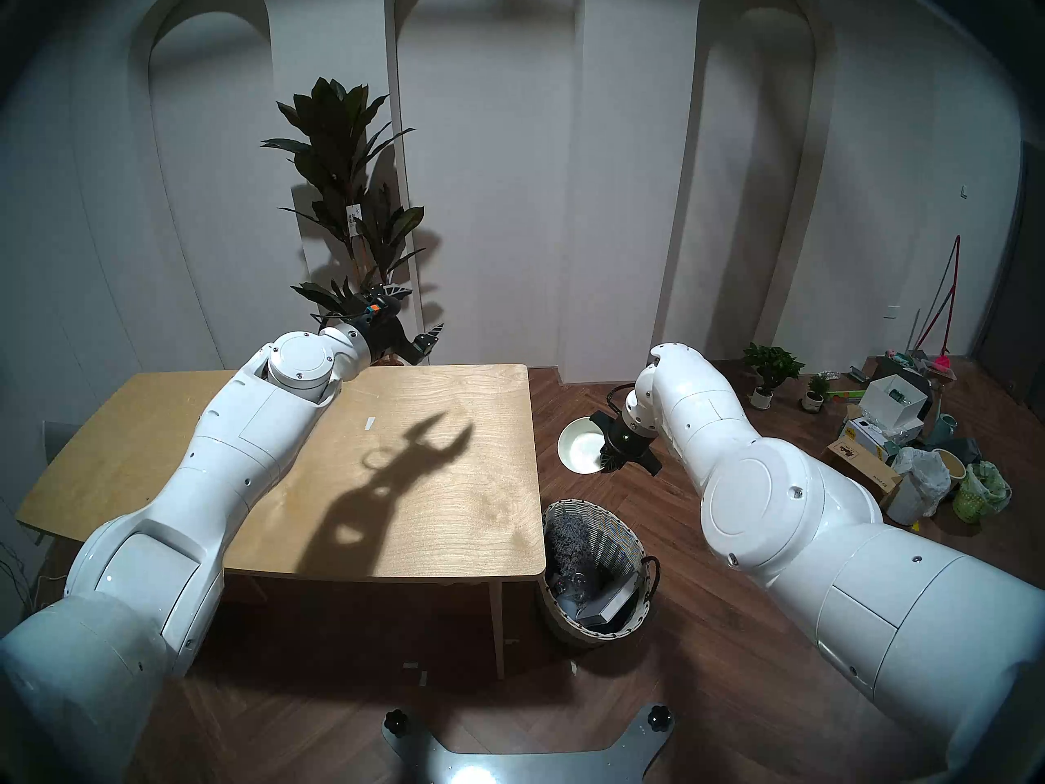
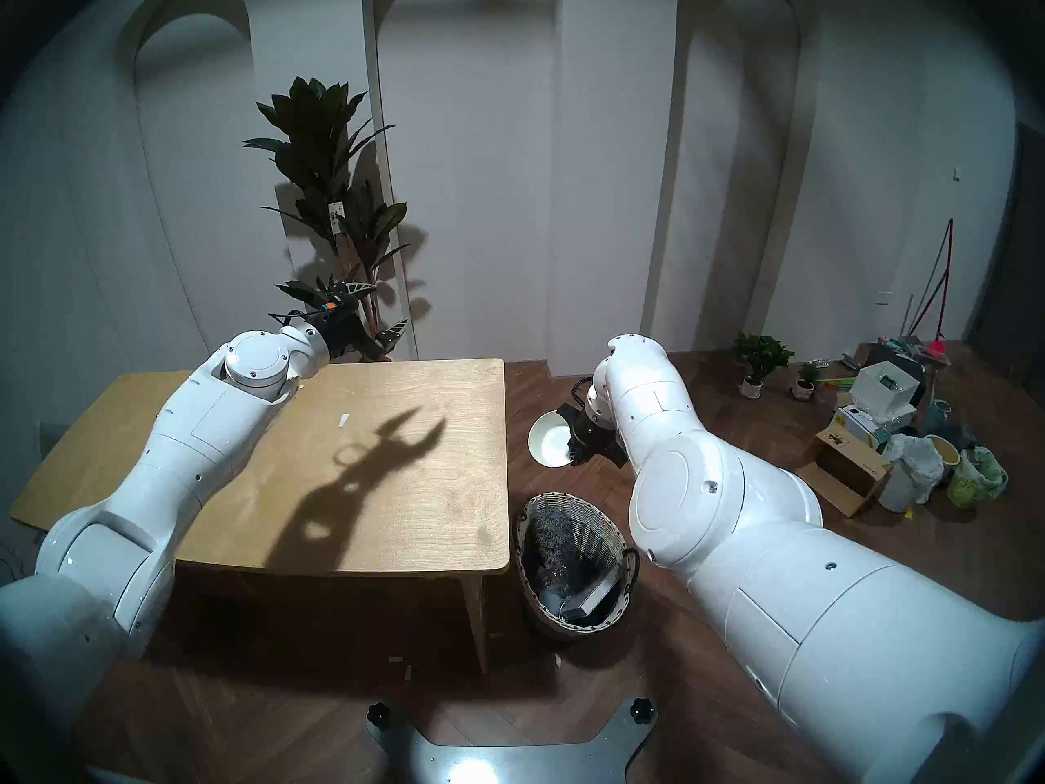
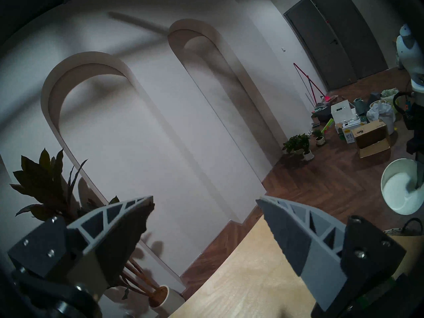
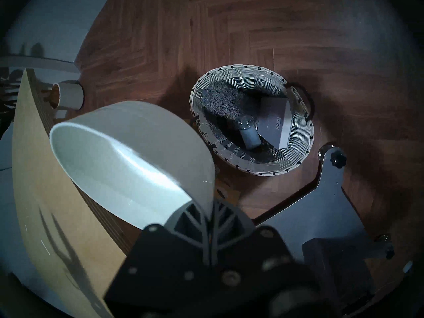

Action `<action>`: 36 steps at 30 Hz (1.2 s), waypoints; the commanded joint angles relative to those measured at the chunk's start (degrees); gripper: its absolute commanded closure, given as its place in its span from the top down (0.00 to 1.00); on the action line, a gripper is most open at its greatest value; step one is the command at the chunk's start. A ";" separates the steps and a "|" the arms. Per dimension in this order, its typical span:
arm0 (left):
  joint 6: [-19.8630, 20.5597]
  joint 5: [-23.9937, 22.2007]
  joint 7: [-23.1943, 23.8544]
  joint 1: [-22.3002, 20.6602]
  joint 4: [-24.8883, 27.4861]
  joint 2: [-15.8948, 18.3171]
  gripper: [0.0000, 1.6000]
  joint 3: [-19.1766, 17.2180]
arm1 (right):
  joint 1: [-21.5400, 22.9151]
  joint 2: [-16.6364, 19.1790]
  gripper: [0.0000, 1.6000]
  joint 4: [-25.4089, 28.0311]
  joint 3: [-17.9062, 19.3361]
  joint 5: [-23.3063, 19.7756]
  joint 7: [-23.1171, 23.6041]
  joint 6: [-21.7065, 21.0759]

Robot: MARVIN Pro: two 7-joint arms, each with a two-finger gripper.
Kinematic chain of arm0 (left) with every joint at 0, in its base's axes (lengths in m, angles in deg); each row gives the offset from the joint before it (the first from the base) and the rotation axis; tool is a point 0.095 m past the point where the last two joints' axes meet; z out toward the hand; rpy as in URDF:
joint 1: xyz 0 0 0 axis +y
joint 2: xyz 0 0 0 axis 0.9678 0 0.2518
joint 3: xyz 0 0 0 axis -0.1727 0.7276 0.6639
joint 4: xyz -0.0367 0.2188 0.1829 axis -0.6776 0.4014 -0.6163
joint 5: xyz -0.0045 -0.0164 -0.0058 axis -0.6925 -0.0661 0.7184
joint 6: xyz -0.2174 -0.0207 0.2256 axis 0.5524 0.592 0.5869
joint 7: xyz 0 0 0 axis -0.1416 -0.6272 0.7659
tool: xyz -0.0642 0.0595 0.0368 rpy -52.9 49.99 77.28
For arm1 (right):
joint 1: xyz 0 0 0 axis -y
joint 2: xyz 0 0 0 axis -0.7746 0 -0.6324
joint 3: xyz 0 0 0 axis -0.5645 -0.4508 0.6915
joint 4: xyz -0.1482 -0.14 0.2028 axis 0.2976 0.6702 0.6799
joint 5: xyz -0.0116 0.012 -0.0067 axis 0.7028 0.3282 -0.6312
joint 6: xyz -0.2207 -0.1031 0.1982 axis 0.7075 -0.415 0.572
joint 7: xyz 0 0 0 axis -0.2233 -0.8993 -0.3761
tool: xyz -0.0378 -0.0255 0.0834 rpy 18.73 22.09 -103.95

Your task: Load the items into the basket from the rear

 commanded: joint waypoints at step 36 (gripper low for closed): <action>41.51 -3.99 -17.14 3.48 15.91 -3.54 1.00 -3.74 | 2.43 1.41 0.00 -8.11 4.16 -1.19 3.32 23.82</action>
